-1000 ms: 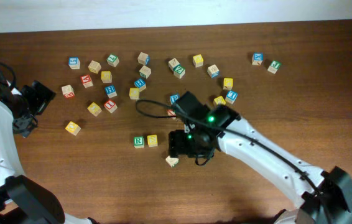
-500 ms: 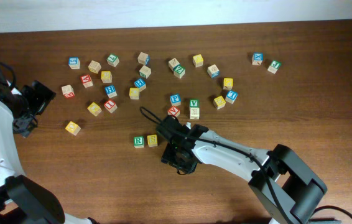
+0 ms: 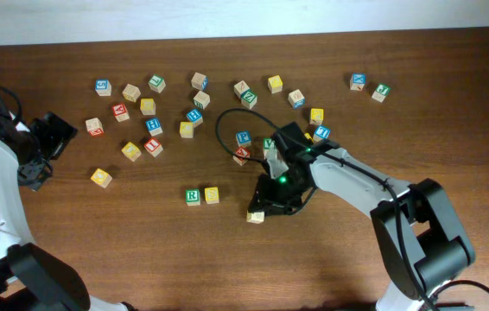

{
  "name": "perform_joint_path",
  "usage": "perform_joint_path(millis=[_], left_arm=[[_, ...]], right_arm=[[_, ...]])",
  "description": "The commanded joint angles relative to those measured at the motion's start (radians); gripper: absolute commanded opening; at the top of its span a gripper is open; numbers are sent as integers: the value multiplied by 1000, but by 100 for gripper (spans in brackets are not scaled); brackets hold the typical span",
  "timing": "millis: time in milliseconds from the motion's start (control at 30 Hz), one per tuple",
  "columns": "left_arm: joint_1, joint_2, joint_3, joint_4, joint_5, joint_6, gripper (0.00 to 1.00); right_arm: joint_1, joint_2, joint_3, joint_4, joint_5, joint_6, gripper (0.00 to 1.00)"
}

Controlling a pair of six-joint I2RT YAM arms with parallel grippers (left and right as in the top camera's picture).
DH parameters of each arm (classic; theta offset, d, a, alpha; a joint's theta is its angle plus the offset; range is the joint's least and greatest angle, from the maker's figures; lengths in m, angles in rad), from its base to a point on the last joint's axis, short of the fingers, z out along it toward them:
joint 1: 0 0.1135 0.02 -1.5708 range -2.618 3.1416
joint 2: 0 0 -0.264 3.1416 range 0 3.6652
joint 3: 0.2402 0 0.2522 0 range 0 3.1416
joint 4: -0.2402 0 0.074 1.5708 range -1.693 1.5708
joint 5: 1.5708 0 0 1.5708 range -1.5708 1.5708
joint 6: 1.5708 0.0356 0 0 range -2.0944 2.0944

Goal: Spell out RSS

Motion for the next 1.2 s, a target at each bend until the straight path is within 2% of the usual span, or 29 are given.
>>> perform_joint_path(millis=[0, 100, 200, 300, 367, 467, 533, 600, 633, 700, 733, 800, 833, 867, 1167], left_arm=[[1, -1, 1, 1, 3, -12, 99], [1, -1, 1, 1, 3, -12, 99], [1, -1, 1, 1, 3, -12, 99], [1, -1, 1, 1, 3, -12, 99], [1, -1, 1, 1, 3, -12, 99], [1, -1, 1, 1, 3, -12, 99], [1, -1, 1, 1, 3, -12, 99], [1, -1, 1, 1, 3, -12, 99], [1, -1, 1, 1, 3, -12, 99], [1, -1, 1, 1, 3, -12, 99], [1, -1, 1, 1, 3, -12, 99], [1, -1, 1, 1, 3, -12, 99], [1, -1, 1, 1, 3, -12, 99], [1, -1, 1, 1, 3, -12, 99], [1, -1, 1, 1, 3, -12, 99]], right_arm=[[27, 1, -2, 12, -50, -67, 28], [-27, 3, -2, 145, -307, -169, 29], [-62, 45, -7, 195, -374, -216, 29], [-116, 169, -7, 232, -407, -216, 28], [-159, 204, -7, 162, -333, -220, 30], [-183, 152, -1, 44, -205, -295, 45], [-172, 42, 37, -106, 11, -295, 51], [-120, -65, 55, -164, 136, -291, 56], [-66, -142, 55, -175, 214, -260, 62], [34, -228, 55, -175, 347, -153, 65], [115, -251, 55, -171, 455, -88, 73], [202, -248, 55, -172, 639, 20, 75], [269, -239, 54, -176, 811, 96, 78], [304, -236, 54, -173, 897, 108, 83], [477, -57, 53, -18, 942, 31, 84]])
